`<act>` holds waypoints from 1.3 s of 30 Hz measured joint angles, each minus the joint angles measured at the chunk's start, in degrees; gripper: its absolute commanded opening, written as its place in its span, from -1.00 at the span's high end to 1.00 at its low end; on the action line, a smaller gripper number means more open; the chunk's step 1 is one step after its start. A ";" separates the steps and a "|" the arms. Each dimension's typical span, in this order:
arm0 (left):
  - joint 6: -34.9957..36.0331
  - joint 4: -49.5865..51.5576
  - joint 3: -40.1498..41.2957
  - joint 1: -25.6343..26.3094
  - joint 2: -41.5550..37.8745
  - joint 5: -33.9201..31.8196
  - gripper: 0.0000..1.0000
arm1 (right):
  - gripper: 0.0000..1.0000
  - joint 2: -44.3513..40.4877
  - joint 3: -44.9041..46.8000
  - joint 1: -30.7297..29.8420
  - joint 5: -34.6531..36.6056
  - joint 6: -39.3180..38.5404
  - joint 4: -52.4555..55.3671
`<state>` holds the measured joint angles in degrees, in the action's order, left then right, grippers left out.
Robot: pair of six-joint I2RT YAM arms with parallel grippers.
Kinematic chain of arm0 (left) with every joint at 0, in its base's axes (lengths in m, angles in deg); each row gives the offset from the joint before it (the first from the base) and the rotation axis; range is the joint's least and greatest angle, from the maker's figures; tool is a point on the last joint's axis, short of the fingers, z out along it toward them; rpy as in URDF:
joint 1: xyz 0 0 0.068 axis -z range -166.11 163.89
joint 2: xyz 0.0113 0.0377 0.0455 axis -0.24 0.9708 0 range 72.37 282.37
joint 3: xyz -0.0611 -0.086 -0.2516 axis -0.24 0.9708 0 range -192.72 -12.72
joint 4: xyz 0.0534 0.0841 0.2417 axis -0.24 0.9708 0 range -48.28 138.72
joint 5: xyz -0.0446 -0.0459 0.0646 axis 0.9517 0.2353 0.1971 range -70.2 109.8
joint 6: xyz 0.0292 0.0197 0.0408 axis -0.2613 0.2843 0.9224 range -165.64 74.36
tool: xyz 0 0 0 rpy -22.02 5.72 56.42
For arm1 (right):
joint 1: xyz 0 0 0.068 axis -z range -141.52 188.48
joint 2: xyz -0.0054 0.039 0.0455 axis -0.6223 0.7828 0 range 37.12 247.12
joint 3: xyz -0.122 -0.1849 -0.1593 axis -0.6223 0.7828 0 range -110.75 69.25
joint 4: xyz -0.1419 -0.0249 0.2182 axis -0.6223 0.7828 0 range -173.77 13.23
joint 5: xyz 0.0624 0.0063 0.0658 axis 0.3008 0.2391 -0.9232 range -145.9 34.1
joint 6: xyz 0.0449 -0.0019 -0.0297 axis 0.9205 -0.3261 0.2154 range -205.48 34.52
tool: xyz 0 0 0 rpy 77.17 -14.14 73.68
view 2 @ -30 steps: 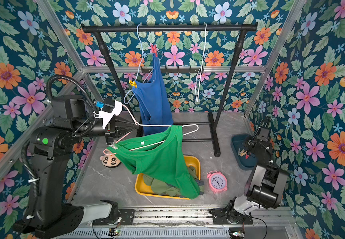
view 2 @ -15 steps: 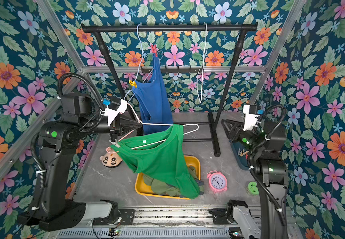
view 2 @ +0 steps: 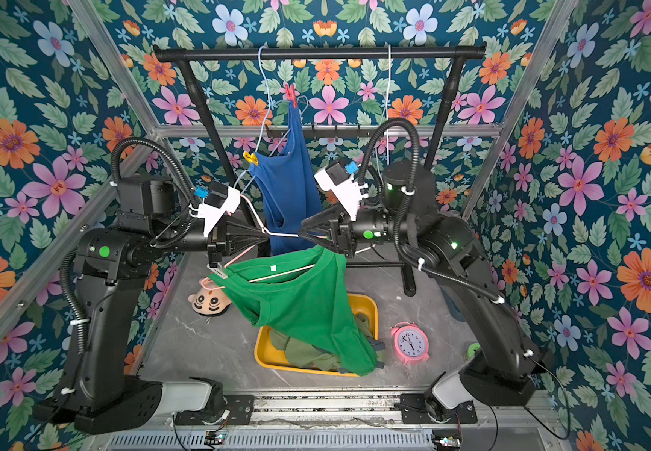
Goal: Remove the clothespins securing tank tops to the hanger
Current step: Adjust the hanger.
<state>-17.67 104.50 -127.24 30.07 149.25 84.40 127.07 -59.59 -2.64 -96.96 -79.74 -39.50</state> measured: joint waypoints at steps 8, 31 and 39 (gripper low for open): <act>-0.61 0.00 0.00 0.00 0.02 0.42 1.00 | 0.44 15.96 -18.53 -1.81 -2.99 -1.81 4.50; -0.83 1.20 0.48 0.00 -0.31 2.05 1.00 | 1.00 20.50 -22.23 -5.42 -4.90 -4.50 5.64; 0.55 1.51 0.35 0.15 -1.31 0.66 0.40 | 1.00 16.76 -16.31 -5.73 -3.91 -6.69 3.41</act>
<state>-17.12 106.01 -126.89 30.22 147.94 85.05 143.84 -75.90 -8.37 -100.87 -86.43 -36.09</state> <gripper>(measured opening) 0.220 0.076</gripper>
